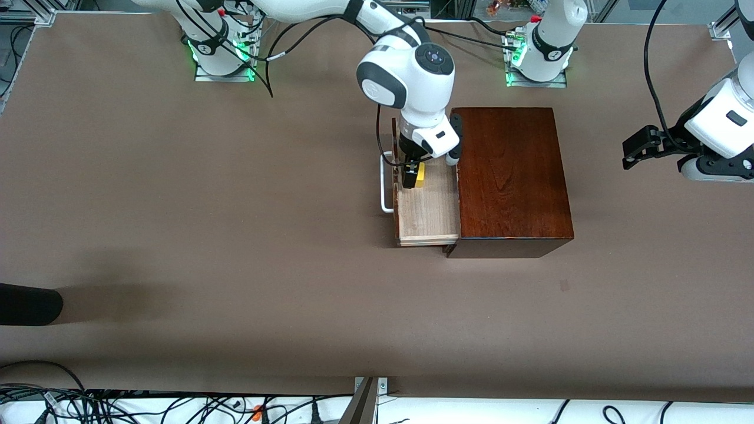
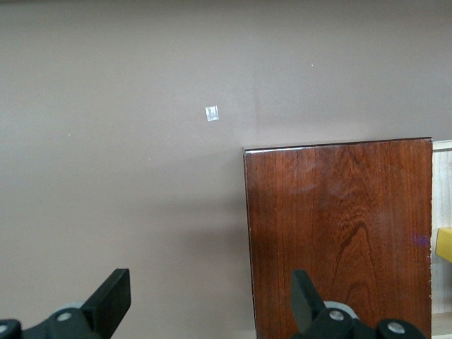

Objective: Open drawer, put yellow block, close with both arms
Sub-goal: 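Release the cube in the drawer and withdraw the right gripper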

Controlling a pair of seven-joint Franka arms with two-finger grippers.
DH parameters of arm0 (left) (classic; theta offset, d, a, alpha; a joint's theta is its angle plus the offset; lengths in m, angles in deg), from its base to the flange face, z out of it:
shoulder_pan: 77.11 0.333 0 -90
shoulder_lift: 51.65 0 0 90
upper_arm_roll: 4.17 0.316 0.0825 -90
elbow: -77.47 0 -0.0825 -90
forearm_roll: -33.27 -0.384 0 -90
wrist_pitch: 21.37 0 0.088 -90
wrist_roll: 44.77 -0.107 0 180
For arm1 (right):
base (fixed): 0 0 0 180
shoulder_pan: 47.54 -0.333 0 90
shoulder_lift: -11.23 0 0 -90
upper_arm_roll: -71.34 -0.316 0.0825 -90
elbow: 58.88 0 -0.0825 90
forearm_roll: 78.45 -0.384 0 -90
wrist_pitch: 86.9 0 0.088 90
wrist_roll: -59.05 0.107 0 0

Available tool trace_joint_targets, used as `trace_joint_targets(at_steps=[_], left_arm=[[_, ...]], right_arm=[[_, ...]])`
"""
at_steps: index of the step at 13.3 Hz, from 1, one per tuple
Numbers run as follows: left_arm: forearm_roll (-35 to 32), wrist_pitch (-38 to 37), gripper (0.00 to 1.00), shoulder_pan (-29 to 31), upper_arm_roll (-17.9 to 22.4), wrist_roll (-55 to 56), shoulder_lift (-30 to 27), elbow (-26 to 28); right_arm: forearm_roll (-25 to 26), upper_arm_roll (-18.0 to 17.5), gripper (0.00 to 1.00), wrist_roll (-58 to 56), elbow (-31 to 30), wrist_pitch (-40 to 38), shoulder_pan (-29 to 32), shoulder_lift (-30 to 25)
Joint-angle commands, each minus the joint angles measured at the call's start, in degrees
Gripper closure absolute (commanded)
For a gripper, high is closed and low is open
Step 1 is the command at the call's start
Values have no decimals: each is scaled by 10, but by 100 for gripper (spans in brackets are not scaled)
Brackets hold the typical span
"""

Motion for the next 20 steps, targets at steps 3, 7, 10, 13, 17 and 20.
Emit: trace_joint_targets(at_steps=[3, 7, 10, 13, 17, 20], left_arm=[[-4, -12, 0, -3, -3, -7, -1, -11], [20, -12, 0, -4, -9, -6, -2, -12], [22, -10, 0, -6, -49, -9, -2, -13], [46, -8, 0, -9, -120, -8, 2, -33], [47, -2, 0, -11, -237, -9, 27, -39], [39, 46, 0, -16, -319, -3, 41, -37]], right_arm=[[-46, 2, 0, -3, 53, -84, 44, -82], [-57, 0, 0, -3, 53, -77, 161, -132], [-89, 7, 0, -3, 49, -89, 239, -173], [-192, 22, 0, -1, 31, -160, 331, -227], [-226, 90, 0, 41, -139, -169, 335, -375], [-220, 115, 0, 123, -233, -173, 335, -448]])
